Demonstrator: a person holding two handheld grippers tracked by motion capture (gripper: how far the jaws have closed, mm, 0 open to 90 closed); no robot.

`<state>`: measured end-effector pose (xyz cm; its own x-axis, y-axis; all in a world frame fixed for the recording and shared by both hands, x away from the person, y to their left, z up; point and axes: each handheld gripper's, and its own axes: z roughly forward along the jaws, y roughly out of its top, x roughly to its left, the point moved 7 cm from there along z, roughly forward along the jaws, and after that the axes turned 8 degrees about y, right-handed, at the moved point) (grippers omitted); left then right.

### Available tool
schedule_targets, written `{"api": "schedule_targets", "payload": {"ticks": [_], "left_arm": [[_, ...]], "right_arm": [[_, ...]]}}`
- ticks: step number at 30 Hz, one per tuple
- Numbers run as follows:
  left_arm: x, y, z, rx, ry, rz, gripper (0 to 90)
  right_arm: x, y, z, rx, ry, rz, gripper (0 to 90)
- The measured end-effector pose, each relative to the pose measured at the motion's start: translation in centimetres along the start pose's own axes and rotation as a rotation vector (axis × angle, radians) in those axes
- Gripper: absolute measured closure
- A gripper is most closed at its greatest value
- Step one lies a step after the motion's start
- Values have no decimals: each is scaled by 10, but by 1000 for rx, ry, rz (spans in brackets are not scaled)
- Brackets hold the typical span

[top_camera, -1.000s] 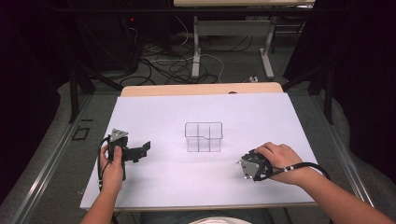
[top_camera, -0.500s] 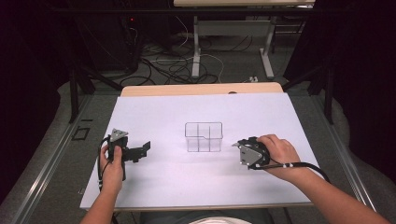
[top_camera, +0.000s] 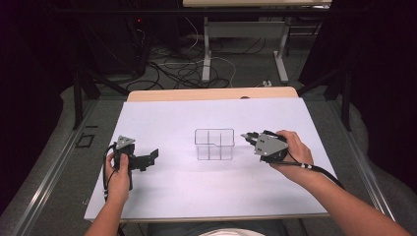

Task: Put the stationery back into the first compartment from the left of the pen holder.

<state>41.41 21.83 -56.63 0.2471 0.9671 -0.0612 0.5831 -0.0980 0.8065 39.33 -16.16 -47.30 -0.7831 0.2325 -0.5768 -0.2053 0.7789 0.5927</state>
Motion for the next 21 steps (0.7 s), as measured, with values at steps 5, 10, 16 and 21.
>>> {"api": "schedule_targets", "payload": {"ticks": [5,10,16,21], "left_arm": [[0,0,0,0,0,0,4],[-1,0,1,1,-3,1,4],[0,1,1,0,-2,1,4],[1,1,2,3,-6,3,4]], "right_arm": [[-10,13,-5,-45,4,62,805],[-19,36,-7,-142,42,160,805],[-24,68,6,-232,87,239,805],[-29,85,22,-280,108,296,805]]}}
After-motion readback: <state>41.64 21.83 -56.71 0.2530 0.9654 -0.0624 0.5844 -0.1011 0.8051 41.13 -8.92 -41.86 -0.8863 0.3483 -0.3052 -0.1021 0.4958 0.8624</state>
